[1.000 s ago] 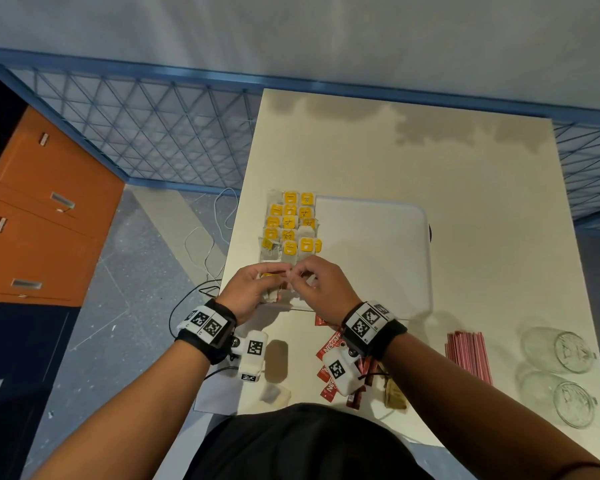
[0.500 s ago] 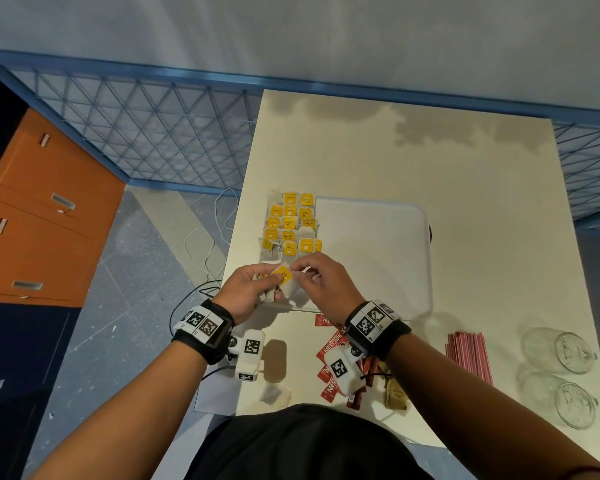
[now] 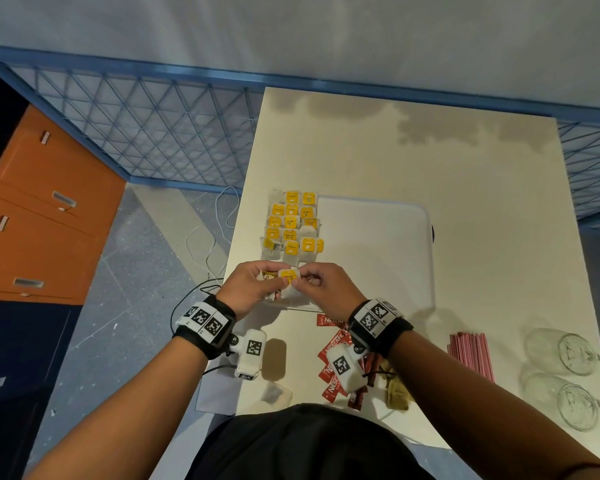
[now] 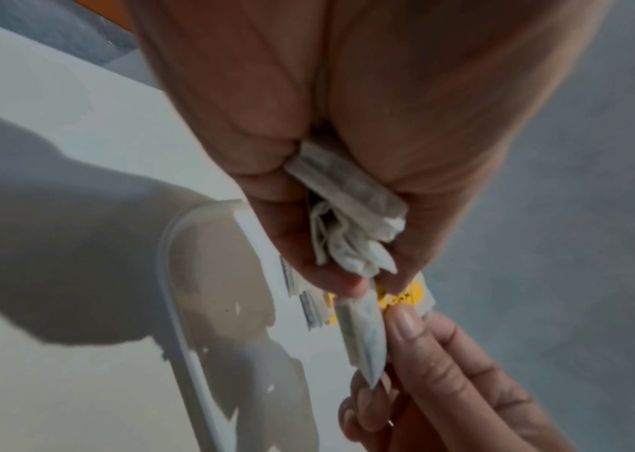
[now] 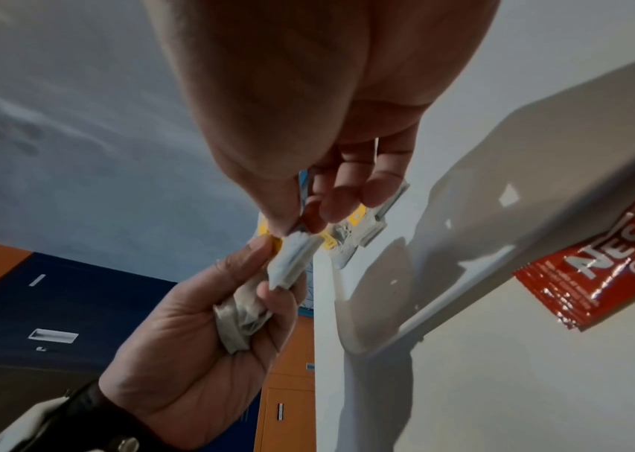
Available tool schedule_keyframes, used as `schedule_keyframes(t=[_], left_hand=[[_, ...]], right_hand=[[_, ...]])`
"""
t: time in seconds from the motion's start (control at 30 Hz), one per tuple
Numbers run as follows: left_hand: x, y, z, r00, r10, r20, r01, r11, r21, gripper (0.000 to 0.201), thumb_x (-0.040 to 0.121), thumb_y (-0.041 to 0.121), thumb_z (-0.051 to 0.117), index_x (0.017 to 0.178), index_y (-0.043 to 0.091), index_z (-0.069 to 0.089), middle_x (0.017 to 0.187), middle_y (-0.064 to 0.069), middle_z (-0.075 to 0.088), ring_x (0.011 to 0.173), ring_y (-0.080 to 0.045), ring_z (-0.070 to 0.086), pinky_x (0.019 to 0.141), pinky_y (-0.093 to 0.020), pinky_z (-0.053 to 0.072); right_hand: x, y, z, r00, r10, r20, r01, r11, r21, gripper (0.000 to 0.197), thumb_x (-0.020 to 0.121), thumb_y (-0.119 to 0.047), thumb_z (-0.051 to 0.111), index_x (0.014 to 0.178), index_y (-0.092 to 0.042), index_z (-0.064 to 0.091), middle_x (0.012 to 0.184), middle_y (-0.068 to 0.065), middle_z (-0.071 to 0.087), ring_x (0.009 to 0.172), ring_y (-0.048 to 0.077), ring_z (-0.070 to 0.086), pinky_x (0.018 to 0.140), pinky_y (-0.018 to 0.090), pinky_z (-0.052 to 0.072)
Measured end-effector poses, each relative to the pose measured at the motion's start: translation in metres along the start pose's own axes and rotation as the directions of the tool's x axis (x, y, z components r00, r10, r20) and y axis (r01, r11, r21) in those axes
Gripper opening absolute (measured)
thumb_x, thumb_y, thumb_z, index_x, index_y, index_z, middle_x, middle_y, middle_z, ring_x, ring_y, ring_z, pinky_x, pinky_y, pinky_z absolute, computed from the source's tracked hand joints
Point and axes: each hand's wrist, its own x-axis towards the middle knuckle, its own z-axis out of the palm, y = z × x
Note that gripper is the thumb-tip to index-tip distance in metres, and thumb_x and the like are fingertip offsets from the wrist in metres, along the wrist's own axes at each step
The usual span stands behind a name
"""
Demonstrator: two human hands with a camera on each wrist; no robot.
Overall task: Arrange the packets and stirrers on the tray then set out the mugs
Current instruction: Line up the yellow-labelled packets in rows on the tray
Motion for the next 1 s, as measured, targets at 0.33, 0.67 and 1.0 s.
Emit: schedule_keyframes(t=[0.33,0.67,1.0], left_hand=[[0.000,-0.005,-0.014,0.968,-0.225,-0.111,0.171,0.915,-0.366,0.014,0.099,0.002,0.053,0.112,0.001,0.060,0.087,-0.018,0.064,0.060,-0.022,0.066,0.054,-0.027,0.056],[-0.001,-0.014,-0.032,0.937,-0.339,-0.078,0.227,0.767,-0.601,0.018,0.093,0.015,0.059,0.106,0.003,0.057,0.087,-0.015,0.060,0.071,-0.026,0.065,0.060,-0.031,0.059],[-0.004,-0.008,-0.036,0.940,-0.335,-0.058,0.194,0.670,-0.716,0.052,0.069,0.004,0.041,0.120,0.004,0.049,0.097,-0.019,0.064,0.083,-0.038,0.065,0.069,-0.041,0.061]], right_hand=[[0.030,0.012,0.013,0.996,0.034,-0.088,-0.045,0.992,-0.121,0.009,0.091,-0.040,0.065,0.090,-0.032,0.067,0.091,-0.010,0.071,0.086,0.015,0.067,0.082,0.046,0.057],[0.069,0.001,0.036,0.999,0.016,-0.039,-0.024,0.975,-0.221,0.010,0.095,-0.034,0.065,0.086,-0.029,0.063,0.073,-0.011,0.062,0.076,0.020,0.064,0.076,0.044,0.057],[0.085,-0.005,0.040,0.988,0.084,-0.133,-0.128,0.922,-0.366,0.013,0.094,-0.040,0.061,0.089,-0.029,0.065,0.089,-0.005,0.071,0.083,0.022,0.066,0.076,0.040,0.058]])
